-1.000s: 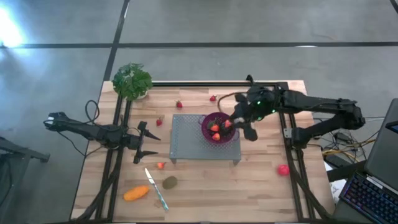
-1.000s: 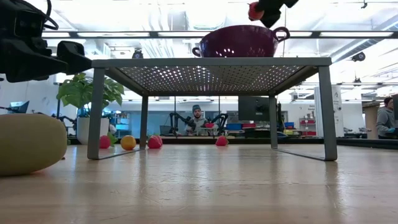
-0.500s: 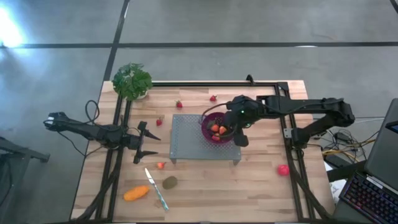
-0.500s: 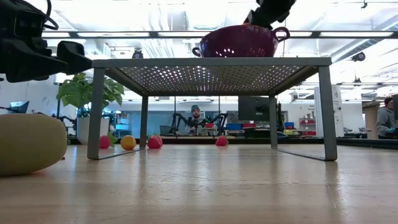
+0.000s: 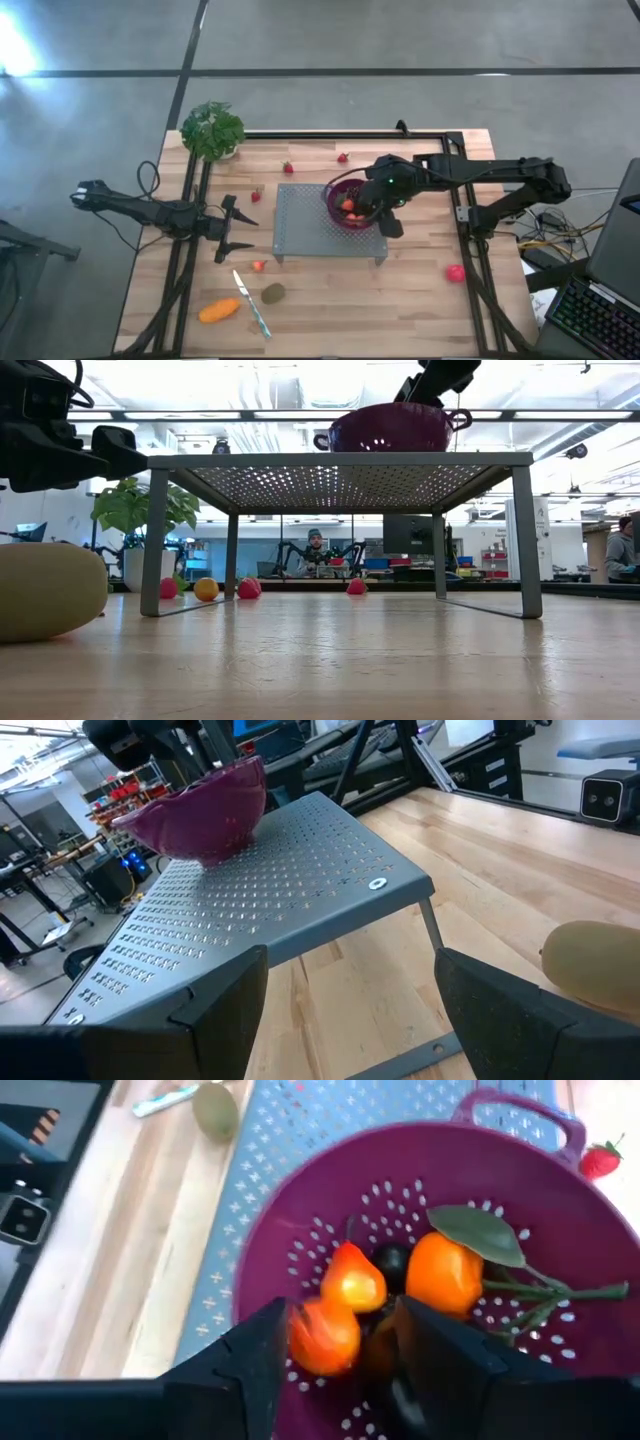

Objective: Pick & Place Fruit
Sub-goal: Put the pear in the purple strainer bowl on the shelf, then put the strawberry in the purple strainer bowl on the shelf

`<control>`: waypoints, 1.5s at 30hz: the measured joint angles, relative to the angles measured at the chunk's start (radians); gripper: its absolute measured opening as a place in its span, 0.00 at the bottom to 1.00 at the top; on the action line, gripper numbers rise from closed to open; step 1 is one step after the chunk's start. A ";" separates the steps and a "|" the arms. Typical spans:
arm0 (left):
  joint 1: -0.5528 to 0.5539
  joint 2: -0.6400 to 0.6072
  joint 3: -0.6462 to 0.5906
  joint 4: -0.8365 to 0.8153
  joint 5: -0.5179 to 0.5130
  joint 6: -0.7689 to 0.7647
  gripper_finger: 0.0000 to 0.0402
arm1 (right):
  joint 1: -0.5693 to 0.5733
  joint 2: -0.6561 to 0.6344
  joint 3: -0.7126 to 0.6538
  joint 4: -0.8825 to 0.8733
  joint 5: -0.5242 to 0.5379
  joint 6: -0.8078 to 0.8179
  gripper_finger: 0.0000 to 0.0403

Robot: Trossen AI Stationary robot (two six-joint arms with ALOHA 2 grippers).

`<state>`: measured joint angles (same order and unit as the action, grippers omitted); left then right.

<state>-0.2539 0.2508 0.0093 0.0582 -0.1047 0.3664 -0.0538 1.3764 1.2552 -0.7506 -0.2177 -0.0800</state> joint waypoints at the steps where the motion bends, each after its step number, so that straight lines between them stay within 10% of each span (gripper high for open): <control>1: 0.000 0.000 0.000 0.000 0.000 0.000 0.73 | 0.002 -0.004 0.000 -0.001 0.000 0.000 0.47; 24: 0.000 0.000 0.000 0.000 0.000 0.000 0.73 | -0.279 -0.133 0.293 -0.318 0.217 0.111 0.31; 45: 0.000 0.000 0.000 0.000 0.000 0.000 0.73 | -0.618 0.187 0.299 -0.279 0.233 -0.064 0.20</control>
<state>-0.2535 0.2508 0.0092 0.0578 -0.1047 0.3664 -0.6720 1.5631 1.5538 -1.0294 0.0156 -0.1439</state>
